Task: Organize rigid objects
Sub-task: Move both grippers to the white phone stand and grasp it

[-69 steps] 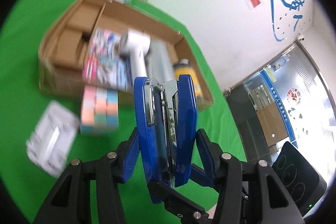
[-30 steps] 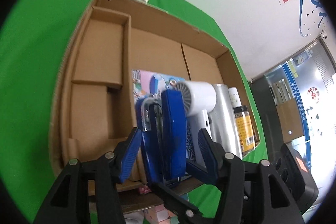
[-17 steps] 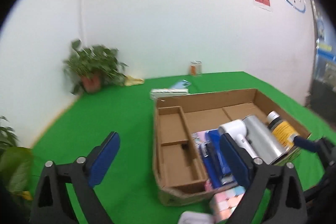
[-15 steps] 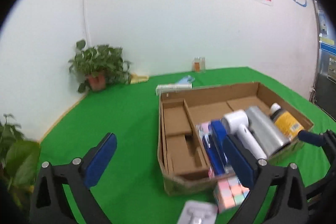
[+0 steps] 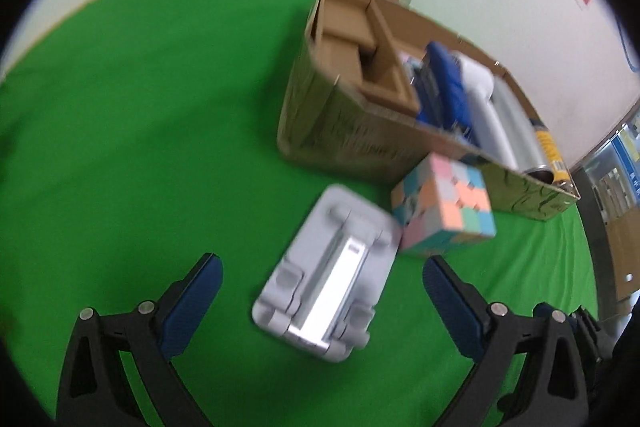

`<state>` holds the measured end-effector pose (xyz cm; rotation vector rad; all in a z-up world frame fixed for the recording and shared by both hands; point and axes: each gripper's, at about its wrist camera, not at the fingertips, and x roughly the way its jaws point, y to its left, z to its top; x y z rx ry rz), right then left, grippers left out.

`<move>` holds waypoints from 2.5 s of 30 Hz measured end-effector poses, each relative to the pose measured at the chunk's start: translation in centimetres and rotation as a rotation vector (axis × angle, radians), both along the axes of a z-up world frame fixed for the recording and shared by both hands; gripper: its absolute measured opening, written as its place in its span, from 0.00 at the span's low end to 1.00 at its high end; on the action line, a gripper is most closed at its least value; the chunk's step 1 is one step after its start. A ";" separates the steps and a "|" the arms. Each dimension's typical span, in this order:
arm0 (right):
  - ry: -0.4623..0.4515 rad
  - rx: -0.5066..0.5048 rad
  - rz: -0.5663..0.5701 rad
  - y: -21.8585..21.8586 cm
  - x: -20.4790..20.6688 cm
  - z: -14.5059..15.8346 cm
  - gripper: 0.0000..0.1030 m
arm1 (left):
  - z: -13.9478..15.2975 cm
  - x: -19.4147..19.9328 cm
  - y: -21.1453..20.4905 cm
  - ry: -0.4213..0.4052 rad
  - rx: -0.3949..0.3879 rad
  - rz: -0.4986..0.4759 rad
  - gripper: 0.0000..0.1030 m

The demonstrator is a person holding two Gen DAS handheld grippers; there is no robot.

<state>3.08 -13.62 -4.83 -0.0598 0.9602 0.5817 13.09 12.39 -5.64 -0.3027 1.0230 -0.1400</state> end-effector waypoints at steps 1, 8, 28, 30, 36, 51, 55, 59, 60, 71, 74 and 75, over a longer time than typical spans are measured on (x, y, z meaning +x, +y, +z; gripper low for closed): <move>0.000 -0.003 0.015 0.1 -0.6 0.0 0.99 | -0.6 0.0 0.0 0.022 -0.028 -0.016 0.91; 0.029 0.042 0.075 -0.3 -4.0 -0.4 0.99 | -1.2 -1.4 -3.2 0.048 -0.047 -0.191 0.69; -0.041 -0.133 0.283 8.0 2.6 -0.5 0.98 | 1.8 -11.2 2.8 -0.156 -0.023 0.248 0.72; 0.007 -0.166 0.261 8.9 4.3 -2.0 0.91 | 1.3 -11.0 3.1 -0.133 -0.036 0.263 0.72; -0.009 -0.211 0.232 9.6 4.6 -2.6 0.63 | 1.1 -10.0 3.5 -0.150 -0.090 0.245 0.72; 0.071 -0.015 0.022 -1.2 -5.6 -0.9 0.82 | -1.0 -7.8 -7.9 0.045 -0.424 -0.269 0.72; -0.081 -0.030 -0.036 -2.1 -6.5 0.0 0.93 | -2.5 -7.0 -8.9 0.127 -0.434 -0.260 0.72; -0.094 -0.049 -0.026 -1.3 -6.8 -0.6 0.92 | -3.4 -6.4 -9.5 0.159 -0.426 -0.263 0.72; -0.104 -0.055 -0.016 -0.7 -6.9 -0.9 0.90 | -3.6 -6.2 -9.7 0.166 -0.445 -0.255 0.72; -0.050 -0.082 -0.101 0.7 -6.7 -1.6 0.63 | -4.0 -6.1 -10.0 0.145 -0.475 -0.222 0.70; 0.074 0.082 -0.138 -0.6 -5.3 -1.1 0.63 | -3.9 -5.7 -10.2 0.143 -0.444 -0.210 0.60; 0.123 0.143 -0.145 -0.9 -4.9 -1.1 0.63 | -3.8 -5.8 -10.1 0.143 -0.435 -0.208 0.58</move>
